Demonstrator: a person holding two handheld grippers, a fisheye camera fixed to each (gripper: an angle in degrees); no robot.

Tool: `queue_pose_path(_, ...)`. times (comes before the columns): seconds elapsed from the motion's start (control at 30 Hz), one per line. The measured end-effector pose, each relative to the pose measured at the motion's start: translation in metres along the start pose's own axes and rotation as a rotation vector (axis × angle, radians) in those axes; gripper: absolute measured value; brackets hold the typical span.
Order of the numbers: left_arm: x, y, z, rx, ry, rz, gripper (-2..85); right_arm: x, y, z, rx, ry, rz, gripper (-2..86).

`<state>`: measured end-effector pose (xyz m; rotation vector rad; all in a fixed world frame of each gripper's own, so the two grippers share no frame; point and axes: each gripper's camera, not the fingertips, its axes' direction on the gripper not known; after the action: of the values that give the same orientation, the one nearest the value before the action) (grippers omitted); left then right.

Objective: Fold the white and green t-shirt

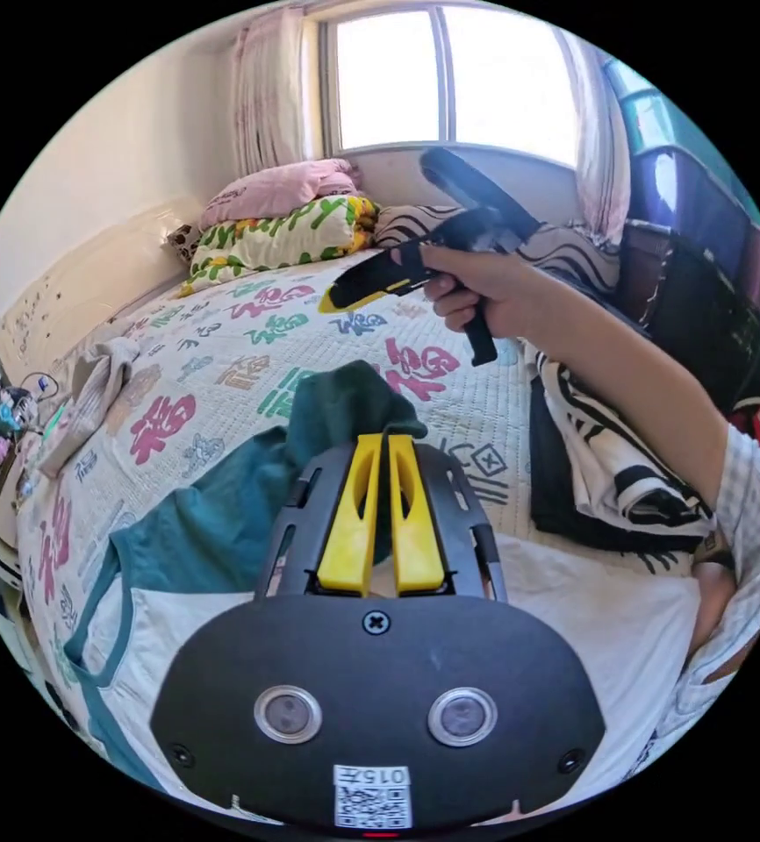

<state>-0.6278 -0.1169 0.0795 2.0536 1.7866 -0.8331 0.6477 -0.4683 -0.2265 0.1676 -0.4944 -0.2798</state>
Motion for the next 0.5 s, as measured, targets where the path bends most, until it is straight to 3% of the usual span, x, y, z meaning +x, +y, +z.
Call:
queue_pose_path(0.1,-0.035,0.010,-0.007,0.012,-0.015,-0.085,0.5,0.011,-0.014,0.010,-0.094,0.001,0.006,7.3)
queue_pose_path(0.27,-0.083,0.031,0.005,0.020,0.038,-0.201,0.3,0.016,-0.040,0.035,-0.330,-0.159,-0.122,9.7)
queue_pose_path(0.5,-0.096,0.033,0.022,0.028,0.031,-0.177,0.3,-0.011,-0.067,0.037,-0.277,0.036,-0.312,9.8)
